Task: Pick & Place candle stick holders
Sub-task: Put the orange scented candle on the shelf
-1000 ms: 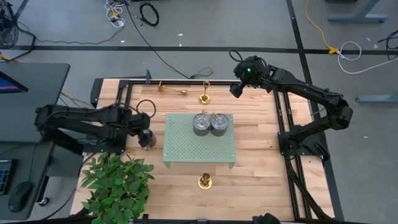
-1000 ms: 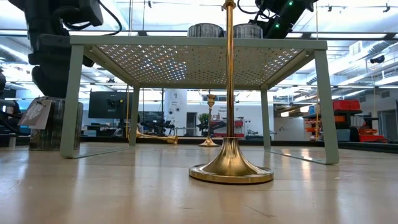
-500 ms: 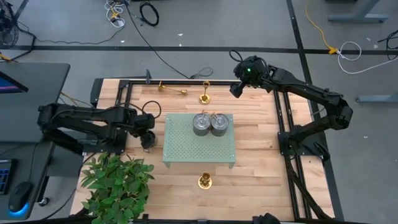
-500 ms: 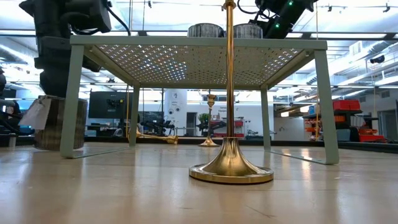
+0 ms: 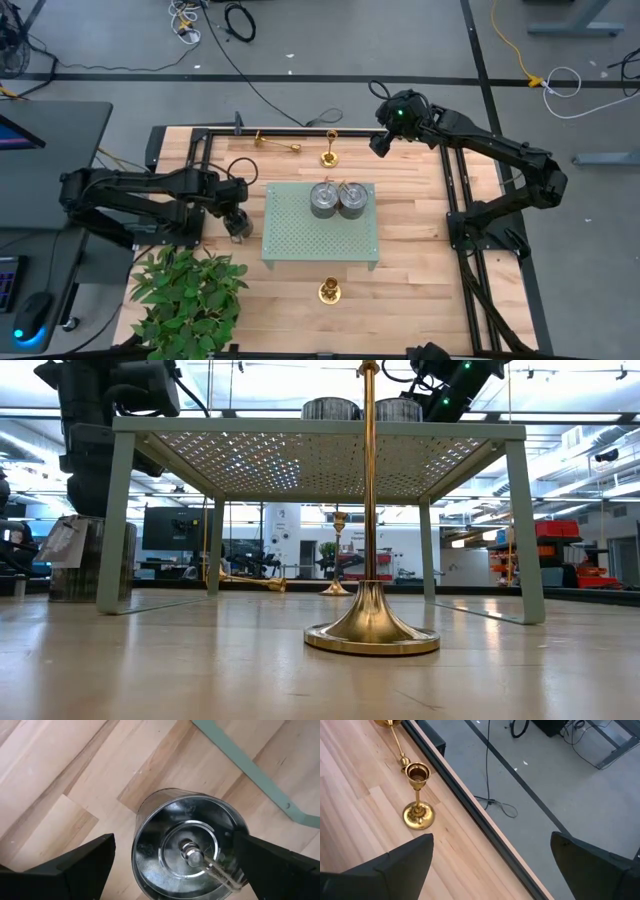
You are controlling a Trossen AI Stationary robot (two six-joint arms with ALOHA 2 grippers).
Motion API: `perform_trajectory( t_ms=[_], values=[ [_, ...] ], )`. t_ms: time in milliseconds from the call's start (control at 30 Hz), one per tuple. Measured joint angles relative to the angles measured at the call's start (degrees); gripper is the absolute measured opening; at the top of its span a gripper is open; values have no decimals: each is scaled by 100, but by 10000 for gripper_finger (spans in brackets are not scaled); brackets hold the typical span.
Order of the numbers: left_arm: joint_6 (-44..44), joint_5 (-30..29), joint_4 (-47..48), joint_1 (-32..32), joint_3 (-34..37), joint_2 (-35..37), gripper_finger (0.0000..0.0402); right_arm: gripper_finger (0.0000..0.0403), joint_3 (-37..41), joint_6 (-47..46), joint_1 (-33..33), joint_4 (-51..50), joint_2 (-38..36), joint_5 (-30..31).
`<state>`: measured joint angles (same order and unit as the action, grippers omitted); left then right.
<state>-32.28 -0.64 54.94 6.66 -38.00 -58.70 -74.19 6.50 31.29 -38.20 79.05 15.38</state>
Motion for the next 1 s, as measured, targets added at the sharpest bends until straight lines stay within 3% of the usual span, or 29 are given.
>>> perform_trajectory(
  t_ms=[367, 700, 1000],
  values=[
    [10, -41, 301, 0, -119, -7, 399, 400, 0, -2, 1, 0, 0, 0],
    [73, -866, 608, -2, -248, -7, 399, 400, 0, -133, 0, 0, 0, -2],
    [57, -837, 500, -2, -251, -7, 399, 400, 0, -133, 0, 0, 0, -2]
  ],
)
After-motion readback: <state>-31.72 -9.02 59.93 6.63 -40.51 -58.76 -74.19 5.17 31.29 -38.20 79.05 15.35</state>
